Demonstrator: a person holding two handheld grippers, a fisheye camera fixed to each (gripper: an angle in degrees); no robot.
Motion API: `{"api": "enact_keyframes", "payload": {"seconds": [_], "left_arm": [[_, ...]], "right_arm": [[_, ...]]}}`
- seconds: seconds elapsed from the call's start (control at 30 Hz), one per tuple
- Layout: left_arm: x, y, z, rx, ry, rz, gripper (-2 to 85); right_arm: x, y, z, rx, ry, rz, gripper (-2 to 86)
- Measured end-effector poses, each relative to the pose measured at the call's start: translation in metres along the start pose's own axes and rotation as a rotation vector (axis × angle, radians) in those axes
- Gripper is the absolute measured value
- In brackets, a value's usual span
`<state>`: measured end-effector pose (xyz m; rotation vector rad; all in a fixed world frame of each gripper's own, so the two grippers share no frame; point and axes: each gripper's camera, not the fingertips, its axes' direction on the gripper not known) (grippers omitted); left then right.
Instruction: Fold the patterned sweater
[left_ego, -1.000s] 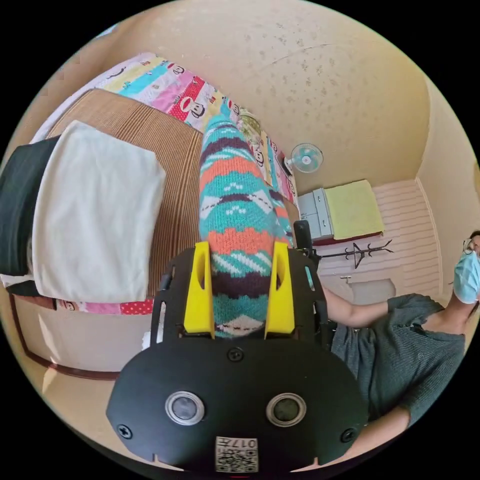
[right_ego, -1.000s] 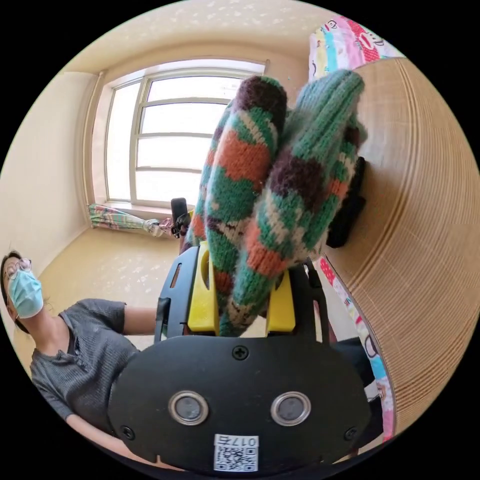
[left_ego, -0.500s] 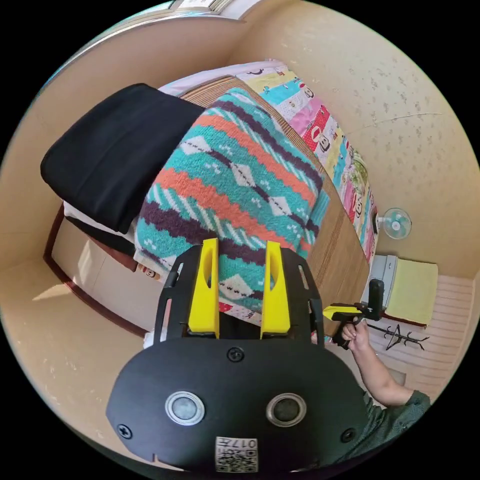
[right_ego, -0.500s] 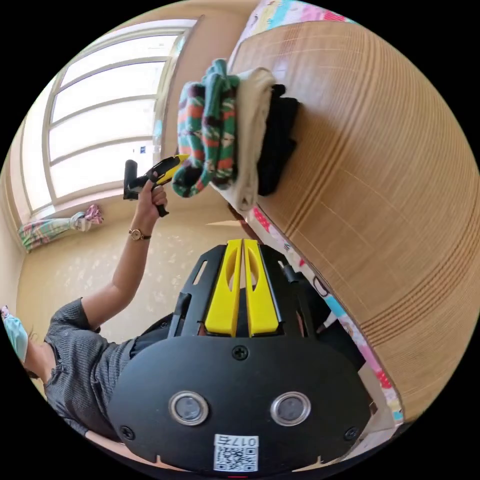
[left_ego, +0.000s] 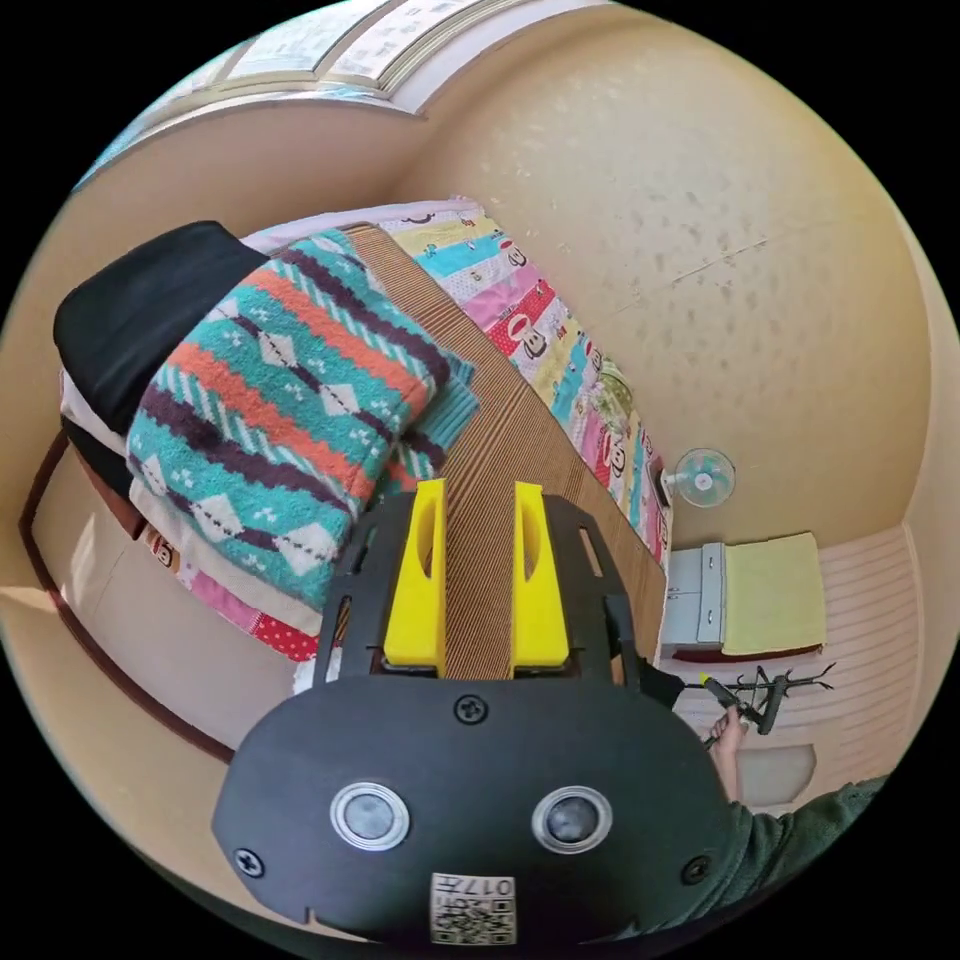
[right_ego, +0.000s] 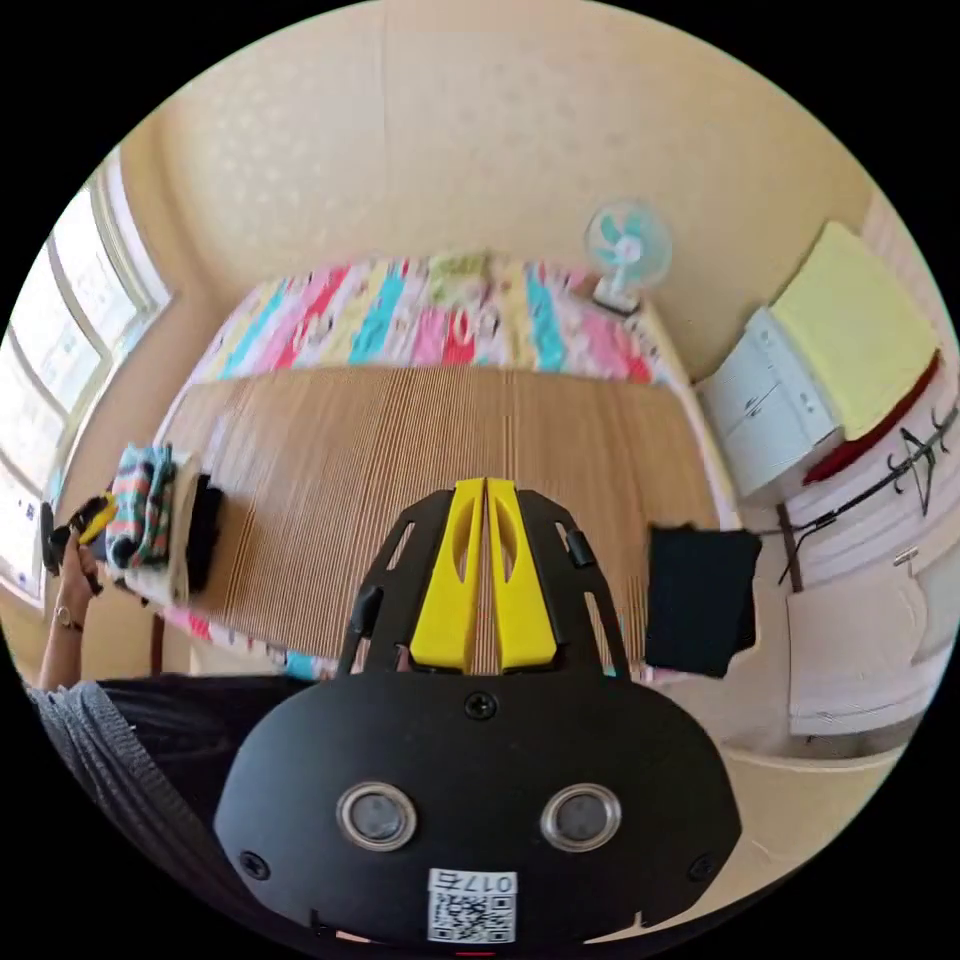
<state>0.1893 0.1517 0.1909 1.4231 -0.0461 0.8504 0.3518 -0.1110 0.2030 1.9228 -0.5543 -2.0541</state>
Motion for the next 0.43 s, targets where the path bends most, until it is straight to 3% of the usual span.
{"api": "enact_keyframes", "payload": {"seconds": [0.03,0.1,0.43], "left_arm": [[0.012,0.004,0.008,-0.009,0.011,0.019,9.2],[0.068,0.017,0.041,-0.037,0.067,0.104,8.4],[0.288,0.104,0.142,-0.116,0.293,0.444,1.1]], "right_arm": [[0.019,-0.011,-0.045,0.169,-0.039,0.008,0.5],[0.055,-0.028,-0.079,0.261,-0.149,0.012,0.5],[0.250,-0.004,-0.055,0.071,0.083,0.230,0.4]]}}
